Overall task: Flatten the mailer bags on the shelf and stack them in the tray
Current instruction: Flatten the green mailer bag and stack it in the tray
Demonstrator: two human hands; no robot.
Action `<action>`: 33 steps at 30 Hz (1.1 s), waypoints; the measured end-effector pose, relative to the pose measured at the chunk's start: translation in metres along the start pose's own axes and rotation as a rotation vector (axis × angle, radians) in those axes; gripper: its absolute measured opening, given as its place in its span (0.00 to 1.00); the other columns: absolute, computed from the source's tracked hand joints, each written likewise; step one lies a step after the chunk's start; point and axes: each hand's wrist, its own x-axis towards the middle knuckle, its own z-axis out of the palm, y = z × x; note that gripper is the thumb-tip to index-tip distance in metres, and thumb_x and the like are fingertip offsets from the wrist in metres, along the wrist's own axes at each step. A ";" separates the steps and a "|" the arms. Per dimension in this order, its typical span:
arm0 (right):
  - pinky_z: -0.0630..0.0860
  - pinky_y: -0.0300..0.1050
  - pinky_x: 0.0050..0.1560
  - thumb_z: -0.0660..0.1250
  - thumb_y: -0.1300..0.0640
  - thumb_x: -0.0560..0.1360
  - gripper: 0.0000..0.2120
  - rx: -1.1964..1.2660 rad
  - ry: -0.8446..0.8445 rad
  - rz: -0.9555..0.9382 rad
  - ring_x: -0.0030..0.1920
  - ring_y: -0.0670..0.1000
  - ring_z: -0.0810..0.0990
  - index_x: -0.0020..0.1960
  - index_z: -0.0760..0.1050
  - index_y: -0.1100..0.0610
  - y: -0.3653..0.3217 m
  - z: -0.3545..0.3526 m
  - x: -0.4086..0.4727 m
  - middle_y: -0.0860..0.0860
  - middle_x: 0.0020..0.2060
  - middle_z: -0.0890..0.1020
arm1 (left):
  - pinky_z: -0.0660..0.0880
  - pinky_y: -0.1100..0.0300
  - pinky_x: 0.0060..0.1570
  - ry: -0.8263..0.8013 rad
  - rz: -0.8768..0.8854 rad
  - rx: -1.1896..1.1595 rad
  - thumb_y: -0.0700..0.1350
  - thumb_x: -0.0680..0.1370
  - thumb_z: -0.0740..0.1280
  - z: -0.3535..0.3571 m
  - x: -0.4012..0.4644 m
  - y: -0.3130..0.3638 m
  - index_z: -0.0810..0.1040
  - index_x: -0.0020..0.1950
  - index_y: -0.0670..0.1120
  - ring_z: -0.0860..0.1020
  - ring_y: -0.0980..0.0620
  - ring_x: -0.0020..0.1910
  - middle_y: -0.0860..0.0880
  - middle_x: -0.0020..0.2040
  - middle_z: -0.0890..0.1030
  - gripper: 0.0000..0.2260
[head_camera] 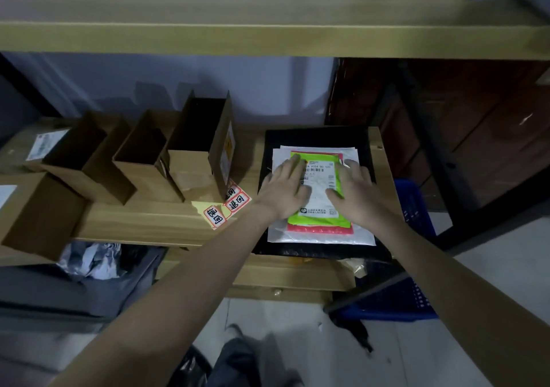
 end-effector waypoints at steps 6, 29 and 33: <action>0.41 0.60 0.75 0.44 0.41 0.80 0.32 -0.196 -0.249 -0.082 0.76 0.50 0.36 0.76 0.35 0.54 0.010 0.021 0.012 0.50 0.76 0.37 | 0.38 0.47 0.74 -0.183 0.002 0.267 0.60 0.81 0.39 0.022 0.007 -0.021 0.34 0.76 0.51 0.36 0.58 0.75 0.56 0.76 0.34 0.27; 0.58 0.55 0.73 0.55 0.44 0.79 0.32 -0.051 -0.105 -0.139 0.76 0.53 0.52 0.77 0.48 0.54 -0.011 -0.045 -0.015 0.50 0.77 0.49 | 0.45 0.46 0.74 0.034 0.127 0.360 0.63 0.79 0.50 -0.062 -0.041 -0.014 0.40 0.77 0.55 0.45 0.53 0.77 0.53 0.78 0.41 0.32; 0.58 0.53 0.72 0.54 0.44 0.79 0.30 -0.118 -0.057 -0.227 0.75 0.53 0.56 0.76 0.51 0.54 -0.034 -0.082 -0.040 0.52 0.76 0.55 | 0.50 0.48 0.74 0.180 0.199 0.364 0.62 0.78 0.54 -0.093 -0.073 -0.009 0.44 0.77 0.56 0.49 0.53 0.77 0.54 0.78 0.46 0.31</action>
